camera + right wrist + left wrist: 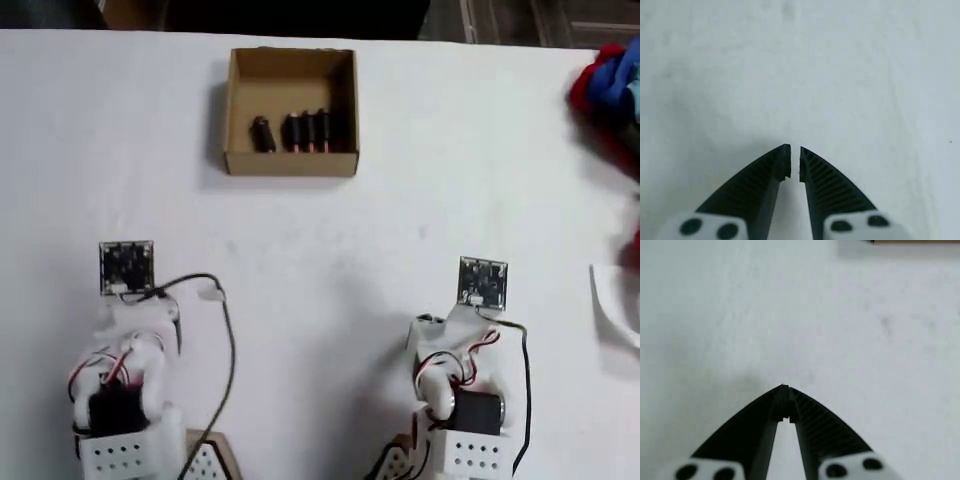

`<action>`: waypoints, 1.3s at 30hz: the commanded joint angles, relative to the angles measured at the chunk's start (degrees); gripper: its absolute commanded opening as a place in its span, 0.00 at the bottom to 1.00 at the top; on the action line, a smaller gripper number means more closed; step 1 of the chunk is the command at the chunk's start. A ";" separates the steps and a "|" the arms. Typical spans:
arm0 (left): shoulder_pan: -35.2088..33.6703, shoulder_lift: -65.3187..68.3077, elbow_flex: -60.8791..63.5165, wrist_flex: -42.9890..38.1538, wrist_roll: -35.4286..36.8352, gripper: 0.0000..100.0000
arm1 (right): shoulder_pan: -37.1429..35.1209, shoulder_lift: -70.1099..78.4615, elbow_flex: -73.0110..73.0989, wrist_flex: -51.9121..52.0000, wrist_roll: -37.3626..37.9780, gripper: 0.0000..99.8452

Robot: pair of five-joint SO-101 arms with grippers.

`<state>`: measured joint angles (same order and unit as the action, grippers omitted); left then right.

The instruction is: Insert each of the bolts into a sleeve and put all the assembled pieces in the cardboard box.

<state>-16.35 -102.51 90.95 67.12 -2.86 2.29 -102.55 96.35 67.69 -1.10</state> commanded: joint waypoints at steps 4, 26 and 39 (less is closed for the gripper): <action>-0.44 -1.93 0.31 8.70 0.44 0.02 | 0.22 -0.48 0.62 4.97 0.44 0.02; 16.70 -1.85 6.11 6.51 0.44 0.02 | -2.68 -0.31 0.62 4.79 0.35 0.02; 17.14 -1.85 6.11 6.51 0.35 0.02 | -2.95 -0.31 0.62 4.70 0.62 0.02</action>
<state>-0.18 -102.59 95.69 74.68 -2.59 0.18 -102.55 96.35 72.18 -1.10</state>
